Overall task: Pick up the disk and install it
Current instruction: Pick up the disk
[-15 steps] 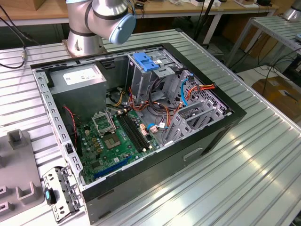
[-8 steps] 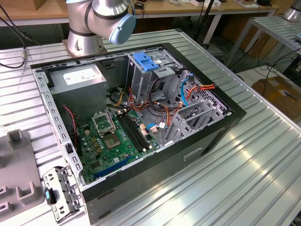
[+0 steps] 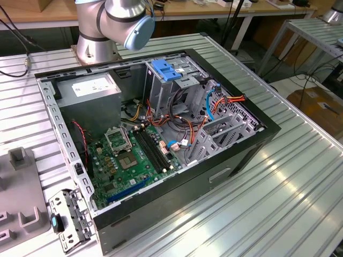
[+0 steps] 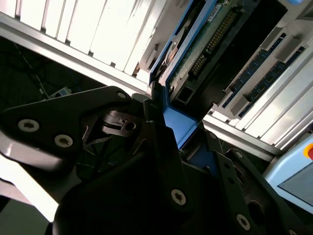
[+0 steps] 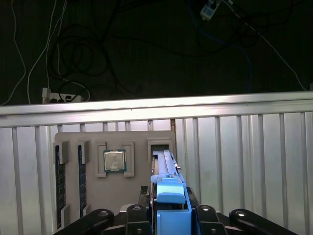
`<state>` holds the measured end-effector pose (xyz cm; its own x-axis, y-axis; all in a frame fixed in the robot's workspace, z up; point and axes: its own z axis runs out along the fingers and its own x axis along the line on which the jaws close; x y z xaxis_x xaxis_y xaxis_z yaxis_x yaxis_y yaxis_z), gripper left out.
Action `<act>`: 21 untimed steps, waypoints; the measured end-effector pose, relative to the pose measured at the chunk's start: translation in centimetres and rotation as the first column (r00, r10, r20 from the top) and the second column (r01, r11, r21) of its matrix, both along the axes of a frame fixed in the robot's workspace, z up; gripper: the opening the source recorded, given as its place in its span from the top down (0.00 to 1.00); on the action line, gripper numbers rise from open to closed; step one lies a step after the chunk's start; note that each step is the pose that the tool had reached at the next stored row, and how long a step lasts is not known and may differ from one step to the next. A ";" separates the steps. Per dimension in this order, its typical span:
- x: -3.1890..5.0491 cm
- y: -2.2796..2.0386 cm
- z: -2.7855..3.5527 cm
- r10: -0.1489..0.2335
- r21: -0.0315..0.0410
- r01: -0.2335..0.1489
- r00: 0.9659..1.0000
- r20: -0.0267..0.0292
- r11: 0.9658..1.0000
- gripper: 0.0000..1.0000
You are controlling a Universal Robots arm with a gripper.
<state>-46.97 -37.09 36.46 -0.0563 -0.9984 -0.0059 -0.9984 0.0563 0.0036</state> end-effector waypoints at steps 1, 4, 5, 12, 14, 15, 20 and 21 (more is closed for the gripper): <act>0.00 0.00 0.02 0.000 0.000 0.000 1.000 0.000 1.000 0.63; 0.00 0.00 0.08 0.000 0.000 0.000 1.000 0.000 1.000 0.63; 0.00 0.00 0.11 0.000 0.000 0.000 1.000 0.000 1.000 0.63; 0.00 0.00 0.33 0.000 0.000 0.000 1.000 0.000 1.000 0.63; 0.00 0.00 0.41 0.000 0.000 0.000 1.000 0.000 1.000 0.63; 0.00 0.00 0.46 0.000 0.000 0.000 1.000 0.000 1.000 0.63; 0.00 0.00 0.72 0.000 0.000 0.000 1.000 0.000 1.000 0.63; 0.00 0.00 0.76 0.000 0.000 0.000 1.000 0.000 1.000 0.63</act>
<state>-46.97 -37.10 37.22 -0.0563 -0.9984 -0.0060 -0.9984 0.0563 0.0034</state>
